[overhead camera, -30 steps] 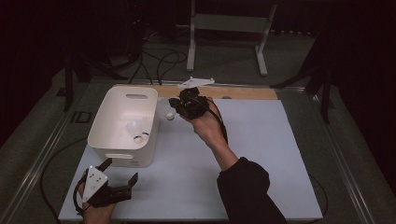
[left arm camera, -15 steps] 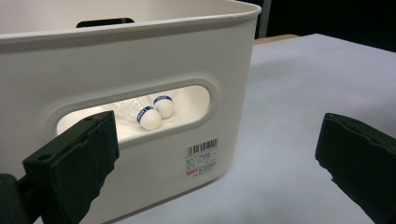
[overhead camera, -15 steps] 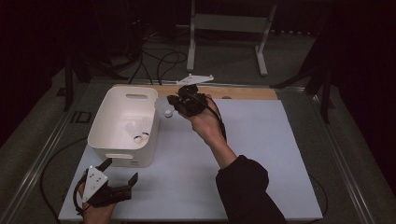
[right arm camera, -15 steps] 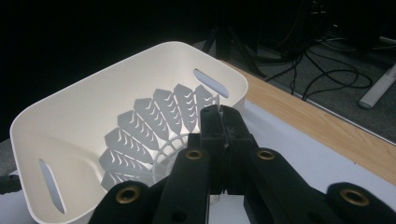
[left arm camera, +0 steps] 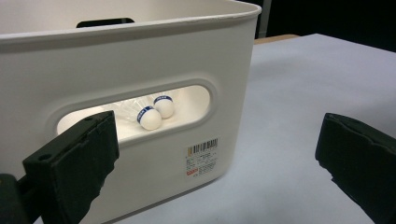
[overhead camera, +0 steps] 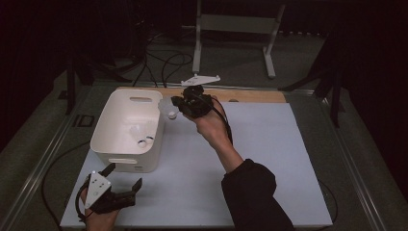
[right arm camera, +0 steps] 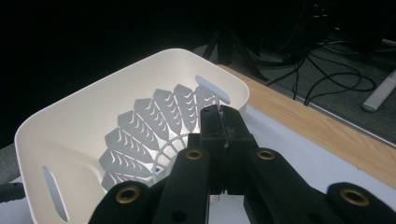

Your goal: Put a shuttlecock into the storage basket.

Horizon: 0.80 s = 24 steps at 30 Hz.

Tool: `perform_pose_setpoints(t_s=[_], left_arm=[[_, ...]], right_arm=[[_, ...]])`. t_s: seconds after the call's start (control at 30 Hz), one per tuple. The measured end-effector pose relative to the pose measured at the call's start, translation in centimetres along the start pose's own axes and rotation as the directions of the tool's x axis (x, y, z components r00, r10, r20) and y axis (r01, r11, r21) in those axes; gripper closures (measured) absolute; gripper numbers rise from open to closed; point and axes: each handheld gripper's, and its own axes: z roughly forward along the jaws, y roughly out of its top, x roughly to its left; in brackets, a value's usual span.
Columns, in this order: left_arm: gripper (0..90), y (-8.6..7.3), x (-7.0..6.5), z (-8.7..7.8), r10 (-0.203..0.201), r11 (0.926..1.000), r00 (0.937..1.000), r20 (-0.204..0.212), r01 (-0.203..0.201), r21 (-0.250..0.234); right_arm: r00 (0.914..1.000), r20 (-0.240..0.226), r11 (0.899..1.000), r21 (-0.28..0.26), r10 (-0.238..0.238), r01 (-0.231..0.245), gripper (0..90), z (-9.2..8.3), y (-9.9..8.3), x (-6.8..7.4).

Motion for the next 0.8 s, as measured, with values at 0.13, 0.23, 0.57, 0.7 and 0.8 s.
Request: perform_pose_setpoints(t_s=[0.13, 0.23, 0.57, 0.7, 0.8], left_arm=[[0.2, 0.0, 0.0, 0.0, 0.0, 1.0, 1.0, 0.001, 0.0, -0.001], [0.2, 0.0, 0.0, 0.0, 0.0, 1.0, 1.0, 0.001, 0.0, -0.001], [0.2, 0.0, 0.0, 0.0, -0.001, 1.0, 1.0, 0.001, 0.001, -0.005], [0.2, 0.0, 0.0, 0.0, -0.001, 1.0, 1.0, 0.001, 0.001, -0.005], [0.2, 0.0, 0.0, 0.0, -0.001, 1.0, 1.0, 0.001, 0.001, -0.004]], right_arm=[[1.0, -0.007, 1.0, -0.005, -0.006, 0.005, 89.4, 0.0, 0.2, 0.1], [0.9999, -0.009, 1.0, -0.01, -0.008, 0.008, 89.4, 0.0, 0.4, 0.1], [0.9999, -0.011, 1.0, -0.019, -0.009, 0.009, 89.4, 0.1, 1.0, 0.4], [0.9999, -0.012, 1.0, -0.026, -0.008, 0.008, 89.4, 0.3, 1.1, 0.6], [0.9998, -0.015, 1.0, -0.028, -0.009, 0.009, 89.4, 0.3, 1.2, 0.6]])
